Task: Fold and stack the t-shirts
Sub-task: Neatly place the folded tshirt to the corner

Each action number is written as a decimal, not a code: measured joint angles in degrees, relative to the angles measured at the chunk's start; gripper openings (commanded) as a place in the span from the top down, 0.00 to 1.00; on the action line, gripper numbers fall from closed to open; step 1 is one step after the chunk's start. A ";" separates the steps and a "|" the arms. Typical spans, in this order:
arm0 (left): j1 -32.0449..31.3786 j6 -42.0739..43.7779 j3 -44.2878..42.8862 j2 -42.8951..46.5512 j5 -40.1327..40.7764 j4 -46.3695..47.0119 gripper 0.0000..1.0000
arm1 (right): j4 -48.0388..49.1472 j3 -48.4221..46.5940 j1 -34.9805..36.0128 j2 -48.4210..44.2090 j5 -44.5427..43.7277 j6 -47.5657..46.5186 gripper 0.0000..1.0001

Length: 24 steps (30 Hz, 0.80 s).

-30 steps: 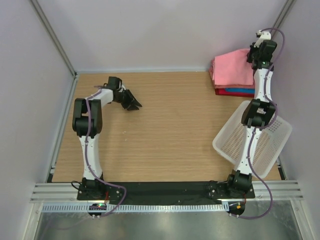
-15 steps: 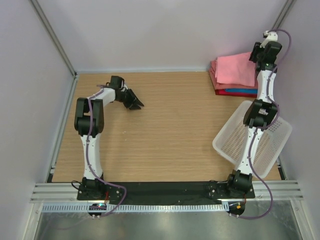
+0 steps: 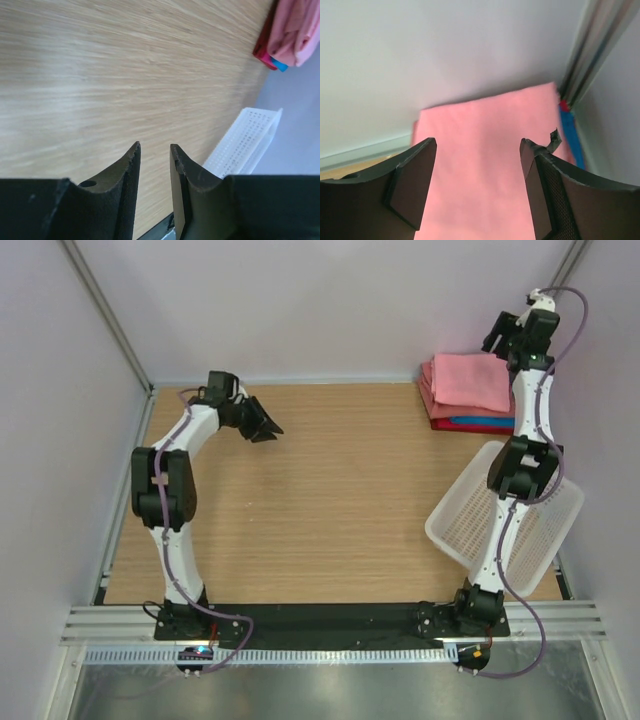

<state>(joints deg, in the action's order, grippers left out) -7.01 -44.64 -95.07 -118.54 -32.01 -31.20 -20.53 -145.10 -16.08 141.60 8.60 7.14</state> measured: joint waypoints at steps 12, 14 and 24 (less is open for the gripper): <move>-4.42 -1.57 6.67 19.89 1.49 4.59 0.64 | -14.29 33.86 23.19 -37.09 -4.59 14.27 0.00; -6.36 -1.16 8.22 23.30 2.14 6.08 0.52 | -15.69 37.75 28.76 -42.49 -3.61 15.74 0.00; -8.59 2.95 19.78 44.96 3.08 6.51 0.00 | -25.62 58.64 36.28 -69.00 2.47 27.30 0.00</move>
<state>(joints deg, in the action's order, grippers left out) -15.59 -41.69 -75.29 -73.58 -28.93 -24.69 -46.15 -86.46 20.21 72.60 11.07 34.44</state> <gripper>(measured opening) 0.995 0.996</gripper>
